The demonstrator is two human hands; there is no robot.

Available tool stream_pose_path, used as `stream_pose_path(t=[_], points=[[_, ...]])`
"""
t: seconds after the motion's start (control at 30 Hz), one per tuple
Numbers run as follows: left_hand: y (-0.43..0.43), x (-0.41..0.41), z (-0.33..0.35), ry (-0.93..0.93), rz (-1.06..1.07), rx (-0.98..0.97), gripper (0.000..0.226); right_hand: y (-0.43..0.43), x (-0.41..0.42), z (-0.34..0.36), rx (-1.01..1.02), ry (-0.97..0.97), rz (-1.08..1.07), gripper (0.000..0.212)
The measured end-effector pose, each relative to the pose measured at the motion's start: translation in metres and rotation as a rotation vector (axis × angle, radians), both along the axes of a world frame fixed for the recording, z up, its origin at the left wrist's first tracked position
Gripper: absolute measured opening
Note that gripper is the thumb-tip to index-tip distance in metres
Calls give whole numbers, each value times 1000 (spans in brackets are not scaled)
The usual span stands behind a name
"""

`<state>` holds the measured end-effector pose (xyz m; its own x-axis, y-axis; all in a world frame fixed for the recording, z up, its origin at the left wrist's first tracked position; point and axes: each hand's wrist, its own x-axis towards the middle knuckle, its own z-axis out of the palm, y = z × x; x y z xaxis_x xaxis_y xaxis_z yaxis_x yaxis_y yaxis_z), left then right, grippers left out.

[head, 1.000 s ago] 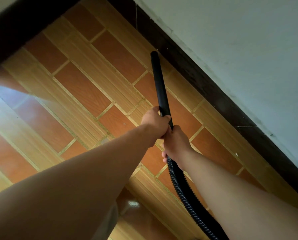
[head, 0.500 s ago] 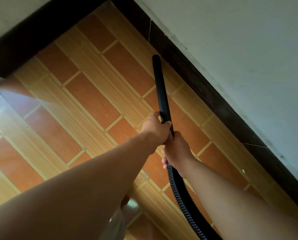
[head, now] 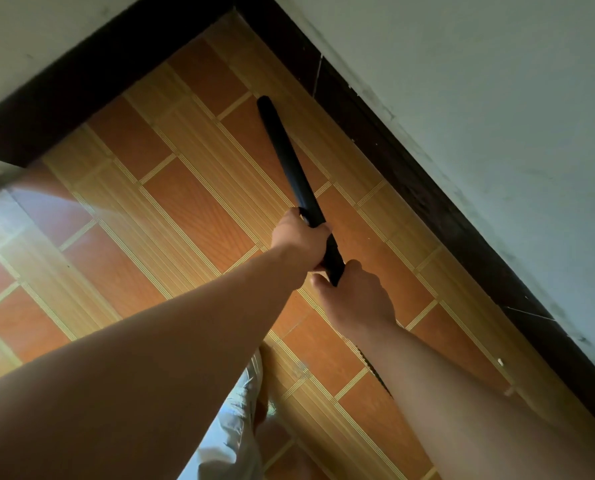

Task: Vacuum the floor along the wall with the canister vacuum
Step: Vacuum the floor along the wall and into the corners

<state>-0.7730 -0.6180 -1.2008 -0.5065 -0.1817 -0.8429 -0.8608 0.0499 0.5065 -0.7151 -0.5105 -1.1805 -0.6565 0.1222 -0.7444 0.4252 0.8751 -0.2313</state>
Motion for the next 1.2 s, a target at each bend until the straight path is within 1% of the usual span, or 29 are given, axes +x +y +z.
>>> stream_pose_path(t=[0.03, 0.1, 0.2, 0.3, 0.37, 0.5, 0.6, 0.73, 0.83, 0.97, 1.2], points=[[0, 0, 1, 2, 13, 17, 53, 1, 0, 2, 18, 9, 11, 47], [1, 0, 1, 16, -24, 23, 49, 4, -2, 1, -19, -9, -11, 47], [-1, 1, 2, 25, -60, 64, 32, 5, -15, -5, -126, -48, -71, 44], [-6, -7, 1, 36, -30, 86, 35, 1, -32, -8, -160, -45, -79, 46], [-9, -15, 0, 51, -11, 81, 36, 0, -40, -5, -117, -12, -23, 48], [-13, -34, 3, 47, 93, 121, 24, 1, -38, 7, 42, 75, 123, 47], [-14, -44, 4, 35, 70, 127, 25, -2, -43, 9, 54, 45, 136, 47], [-20, -59, 4, 69, 21, 68, 38, -13, -61, 6, 7, 32, 101, 51], [-26, -70, 2, 92, -10, 4, 31, -23, -74, 5, -36, 30, 60, 48], [-35, -80, 0, 98, -30, -23, 28, -35, -86, 2, -69, 21, 35, 45], [-41, -78, -3, 79, -67, -44, 32, -42, -83, -3, -73, 5, 22, 43]])
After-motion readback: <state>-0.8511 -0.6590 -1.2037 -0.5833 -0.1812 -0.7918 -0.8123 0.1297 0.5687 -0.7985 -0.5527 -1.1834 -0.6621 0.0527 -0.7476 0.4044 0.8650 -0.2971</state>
